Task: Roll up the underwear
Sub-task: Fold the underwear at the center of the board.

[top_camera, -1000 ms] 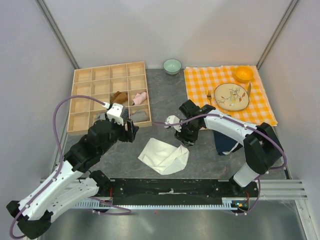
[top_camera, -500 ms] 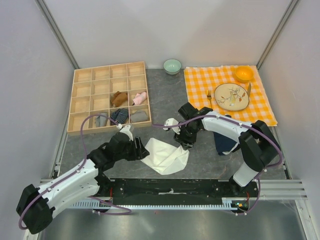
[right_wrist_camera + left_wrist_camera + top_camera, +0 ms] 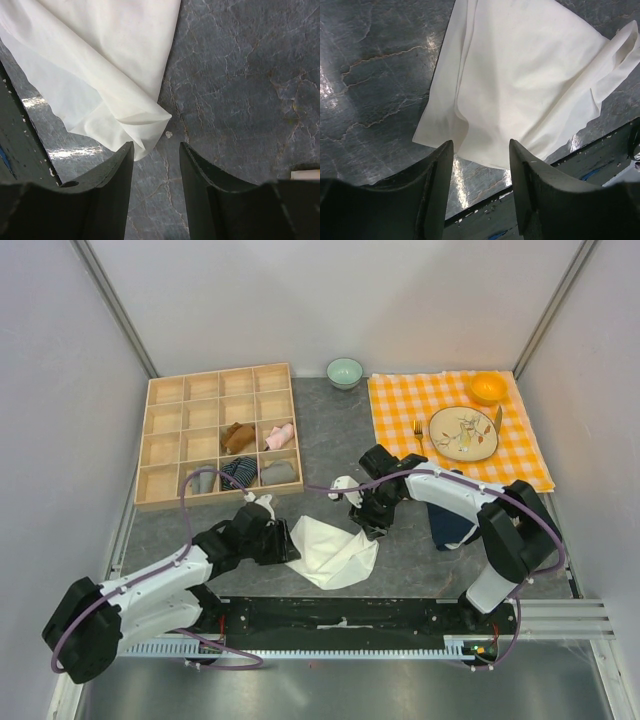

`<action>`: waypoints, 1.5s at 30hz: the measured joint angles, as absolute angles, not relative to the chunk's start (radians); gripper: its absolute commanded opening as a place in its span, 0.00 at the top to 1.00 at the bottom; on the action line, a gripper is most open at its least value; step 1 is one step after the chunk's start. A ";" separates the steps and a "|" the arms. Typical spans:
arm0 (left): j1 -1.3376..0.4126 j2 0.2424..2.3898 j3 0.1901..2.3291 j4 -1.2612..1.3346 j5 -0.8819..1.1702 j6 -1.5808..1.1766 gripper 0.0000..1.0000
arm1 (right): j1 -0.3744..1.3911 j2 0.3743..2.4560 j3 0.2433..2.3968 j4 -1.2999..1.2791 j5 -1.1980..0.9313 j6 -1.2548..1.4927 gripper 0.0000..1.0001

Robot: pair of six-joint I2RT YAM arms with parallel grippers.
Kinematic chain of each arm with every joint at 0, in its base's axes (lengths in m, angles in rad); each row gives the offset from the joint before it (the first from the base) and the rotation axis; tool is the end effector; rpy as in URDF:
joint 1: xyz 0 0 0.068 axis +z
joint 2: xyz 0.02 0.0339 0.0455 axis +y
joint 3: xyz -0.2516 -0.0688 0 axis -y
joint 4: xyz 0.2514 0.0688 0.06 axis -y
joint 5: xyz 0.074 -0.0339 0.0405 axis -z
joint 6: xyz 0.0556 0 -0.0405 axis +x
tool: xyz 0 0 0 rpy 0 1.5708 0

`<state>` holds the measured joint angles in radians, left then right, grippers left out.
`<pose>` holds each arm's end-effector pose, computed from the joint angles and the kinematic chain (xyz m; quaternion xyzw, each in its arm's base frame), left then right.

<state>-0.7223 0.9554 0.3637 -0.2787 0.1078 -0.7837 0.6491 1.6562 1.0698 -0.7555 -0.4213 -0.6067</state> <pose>0.1463 -0.1368 0.1297 -0.0103 0.9381 -0.2712 0.2154 0.2351 0.2069 0.1536 -0.5900 0.7722 0.2100 0.1072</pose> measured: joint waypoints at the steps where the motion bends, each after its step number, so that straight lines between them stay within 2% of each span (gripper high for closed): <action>1: -0.722 0.959 0.364 -0.278 0.108 -0.784 0.50 | 0.648 1.656 1.069 -0.756 -0.421 -0.607 0.51; 6: -0.722 0.995 0.365 -0.273 0.108 -0.783 0.61 | 0.645 1.656 1.058 -0.755 -0.432 -0.607 0.51; 10: -0.724 1.024 0.368 -0.273 0.108 -0.782 0.78 | 0.645 1.656 1.048 -0.756 -0.437 -0.607 0.52; 12: -0.724 1.030 0.368 -0.273 0.108 -0.781 0.83 | 0.644 1.656 1.046 -0.756 -0.440 -0.607 0.56; 13: -0.724 1.032 0.368 -0.272 0.107 -0.780 0.88 | 0.644 1.656 1.045 -0.756 -0.440 -0.607 0.59; 14: -0.724 1.032 0.368 -0.272 0.107 -0.780 0.91 | 0.644 1.656 1.045 -0.756 -0.442 -0.607 0.66; 17: -0.724 1.032 0.369 -0.270 0.107 -0.779 0.98 | 0.644 1.656 1.044 -0.757 -0.449 -0.616 0.78; 22: -0.724 1.017 0.373 -0.266 0.097 -0.778 0.98 | 0.644 1.656 1.044 -0.764 -0.450 -0.636 1.00; 29: -0.724 0.965 0.373 -0.282 0.043 -0.780 0.98 | 0.644 1.616 1.030 -0.759 -0.445 -0.672 1.00; 39: -0.724 0.928 0.344 -0.292 -0.046 -0.806 0.98 | 0.644 1.393 0.871 -0.676 -0.398 -0.850 1.00; 45: -0.724 0.913 0.329 -0.290 -0.050 -0.817 0.98 | 0.649 1.314 0.782 -0.656 -0.406 -0.970 0.88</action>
<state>-0.7242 0.9131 0.3286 -0.2897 -0.0502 -0.8165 0.6491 1.3144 0.7818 -0.6563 -0.4057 -0.9699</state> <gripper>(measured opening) 0.025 0.073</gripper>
